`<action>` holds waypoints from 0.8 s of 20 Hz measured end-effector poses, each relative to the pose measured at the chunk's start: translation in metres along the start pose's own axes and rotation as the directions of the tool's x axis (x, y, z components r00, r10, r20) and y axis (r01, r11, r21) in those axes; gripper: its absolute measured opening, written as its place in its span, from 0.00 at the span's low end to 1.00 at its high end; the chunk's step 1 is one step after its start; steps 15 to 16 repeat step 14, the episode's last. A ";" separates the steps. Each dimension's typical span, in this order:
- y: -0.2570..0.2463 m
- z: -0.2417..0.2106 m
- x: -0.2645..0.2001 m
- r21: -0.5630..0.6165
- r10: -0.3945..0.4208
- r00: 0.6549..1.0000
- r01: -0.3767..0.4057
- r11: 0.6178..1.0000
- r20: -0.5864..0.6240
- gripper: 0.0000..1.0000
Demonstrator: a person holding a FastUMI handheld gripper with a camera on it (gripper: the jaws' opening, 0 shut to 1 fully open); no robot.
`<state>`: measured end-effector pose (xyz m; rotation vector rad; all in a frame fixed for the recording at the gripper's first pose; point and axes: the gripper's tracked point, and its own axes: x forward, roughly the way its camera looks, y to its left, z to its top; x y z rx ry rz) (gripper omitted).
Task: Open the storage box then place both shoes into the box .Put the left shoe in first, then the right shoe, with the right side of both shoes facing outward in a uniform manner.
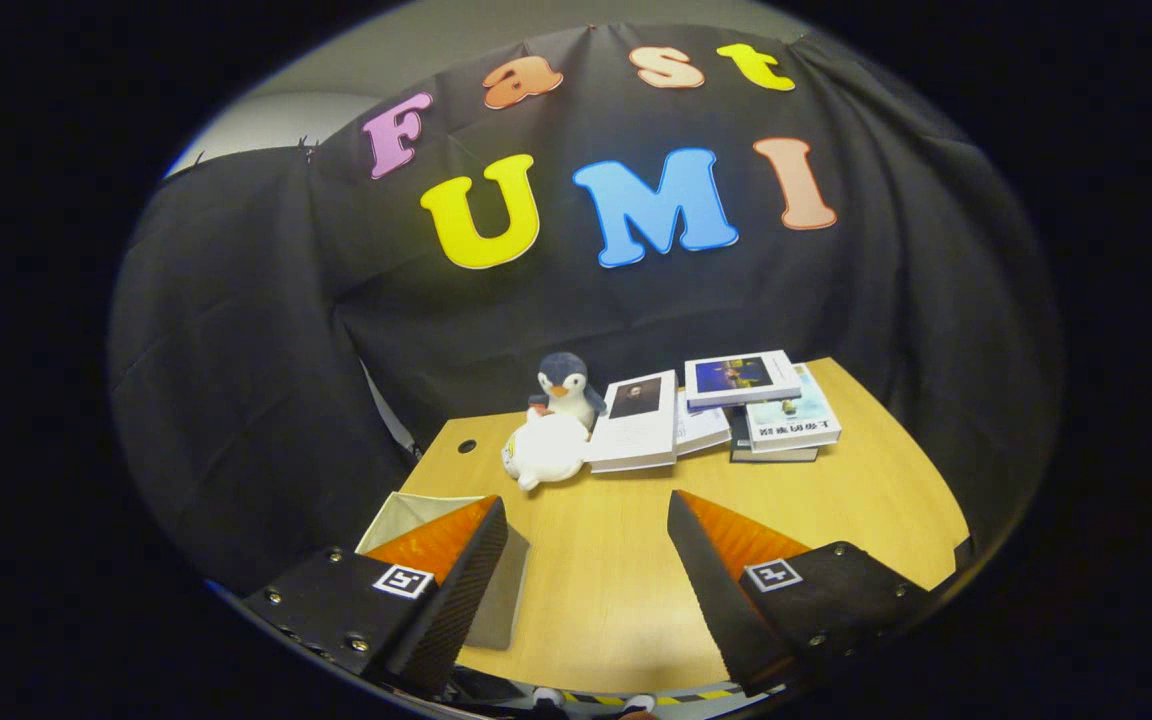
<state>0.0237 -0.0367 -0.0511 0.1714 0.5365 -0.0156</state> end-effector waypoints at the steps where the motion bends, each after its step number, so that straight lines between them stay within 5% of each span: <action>1: -0.010 0.007 -0.006 -0.012 -0.020 0.999 0.021 1.000 0.041 0.98; 6: -0.043 0.032 -0.034 -0.051 -0.060 0.981 0.071 0.996 0.187 0.98; 16: -0.073 0.039 -0.057 -0.053 -0.106 0.954 0.126 0.991 0.282 0.98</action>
